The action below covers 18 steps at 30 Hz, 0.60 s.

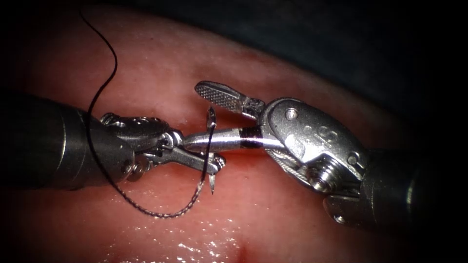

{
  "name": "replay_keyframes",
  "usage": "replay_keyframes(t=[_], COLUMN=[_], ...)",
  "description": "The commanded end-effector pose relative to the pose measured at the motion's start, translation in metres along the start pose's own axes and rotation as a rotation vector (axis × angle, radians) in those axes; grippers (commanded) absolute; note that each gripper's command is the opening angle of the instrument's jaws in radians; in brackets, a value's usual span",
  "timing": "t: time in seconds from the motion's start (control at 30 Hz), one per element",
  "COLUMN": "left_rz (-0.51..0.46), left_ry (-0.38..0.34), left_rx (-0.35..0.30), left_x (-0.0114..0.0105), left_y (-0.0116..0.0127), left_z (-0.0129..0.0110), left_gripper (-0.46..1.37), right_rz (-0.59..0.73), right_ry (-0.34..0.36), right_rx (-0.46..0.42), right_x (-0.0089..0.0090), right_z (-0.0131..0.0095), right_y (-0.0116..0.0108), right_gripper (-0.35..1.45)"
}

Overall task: Wound Closure
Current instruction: Hand over the needle to the right driver.

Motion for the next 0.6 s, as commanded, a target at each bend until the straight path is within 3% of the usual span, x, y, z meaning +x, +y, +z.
replay_keyframes(t=[0.03,0.43,0.47,0.57,0.6], left_rz=[-0.006,-0.018,-0.018,-0.018,-0.018], left_ry=[-0.002,-0.026,-0.027,-0.028,-0.031], left_rx=[-0.014,-0.018,-0.018,-0.019,-0.019], left_x=[0.0,-0.0004,-0.0004,-0.0005,-0.0005], left_y=[0.0,-0.0001,-0.0001,-0.0001,-0.0001], left_z=[0.0,0.0001,0.0001,0.0001,0.0002], left_gripper=[-0.35,-0.35,-0.35,-0.35,-0.35], right_rz=[-0.015,-0.056,-0.056,-0.056,-0.056], right_ry=[-0.002,-0.001,-0.001,-0.003,-0.004], right_rx=[0.01,0.034,0.036,0.045,0.058], right_x=[0.0,0.0002,0.0002,0.0002,0.0002], right_z=[0.0,0.0,0.0,0.0,0.0], right_y=[0.0001,0.0001,0.0001,0.0002,0.0002], right_gripper=[0.99,0.68,0.57,0.0,-0.35])
